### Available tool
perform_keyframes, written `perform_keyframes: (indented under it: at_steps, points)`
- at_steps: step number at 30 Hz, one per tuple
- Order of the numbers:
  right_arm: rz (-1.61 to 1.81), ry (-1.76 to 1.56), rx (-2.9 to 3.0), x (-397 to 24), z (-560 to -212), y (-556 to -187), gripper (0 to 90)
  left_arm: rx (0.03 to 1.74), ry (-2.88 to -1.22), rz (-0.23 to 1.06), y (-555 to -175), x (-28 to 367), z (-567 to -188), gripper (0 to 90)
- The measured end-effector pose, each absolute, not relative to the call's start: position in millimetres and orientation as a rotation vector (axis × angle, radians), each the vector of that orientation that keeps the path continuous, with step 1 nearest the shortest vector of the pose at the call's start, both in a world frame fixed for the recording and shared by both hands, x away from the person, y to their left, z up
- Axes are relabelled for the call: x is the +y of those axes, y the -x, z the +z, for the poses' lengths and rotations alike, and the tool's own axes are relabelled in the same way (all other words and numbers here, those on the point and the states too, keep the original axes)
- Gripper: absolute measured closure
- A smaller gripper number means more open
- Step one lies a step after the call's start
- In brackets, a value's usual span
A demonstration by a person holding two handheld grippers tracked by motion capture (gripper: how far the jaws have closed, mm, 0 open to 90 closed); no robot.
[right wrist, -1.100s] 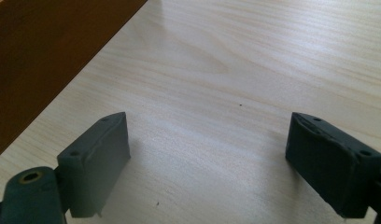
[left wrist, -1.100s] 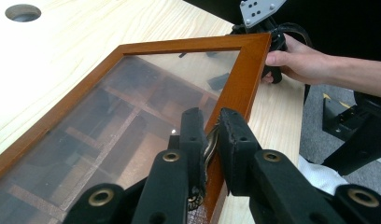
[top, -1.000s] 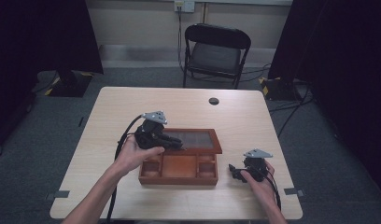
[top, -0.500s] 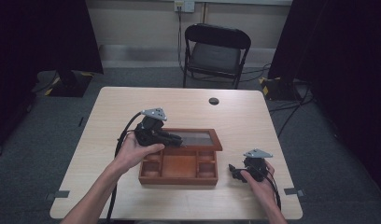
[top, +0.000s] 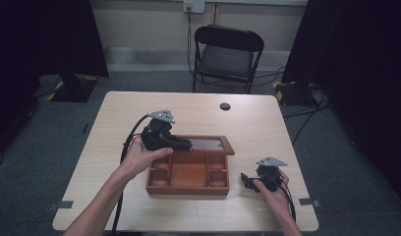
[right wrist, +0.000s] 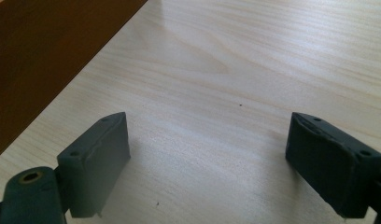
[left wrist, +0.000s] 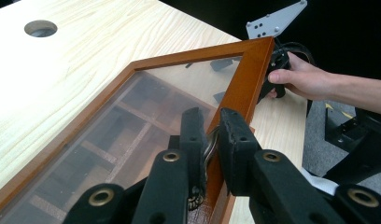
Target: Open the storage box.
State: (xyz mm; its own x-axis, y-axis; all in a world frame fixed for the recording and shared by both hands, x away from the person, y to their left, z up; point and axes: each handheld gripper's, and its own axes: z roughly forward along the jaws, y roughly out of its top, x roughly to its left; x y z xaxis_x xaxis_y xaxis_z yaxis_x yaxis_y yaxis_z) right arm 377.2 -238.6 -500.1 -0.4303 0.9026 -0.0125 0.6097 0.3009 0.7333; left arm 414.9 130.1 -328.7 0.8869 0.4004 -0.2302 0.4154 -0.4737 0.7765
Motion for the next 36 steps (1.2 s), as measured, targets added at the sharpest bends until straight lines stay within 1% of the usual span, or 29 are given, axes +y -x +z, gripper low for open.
perform_keyframes:
  at_steps: [23, 36]
  points:
    - [0.928, -1.348, 2.149, -238.6, -500.2, -377.2, 12.8, 0.604, -2.088, -0.005, -420.5, 131.8, -322.7, 80.4]
    - [0.928, -1.35, 2.149, -238.5, -500.1, -377.1, 12.8, 0.603, -2.098, -0.005, -421.3, 126.7, -324.9, 80.8]
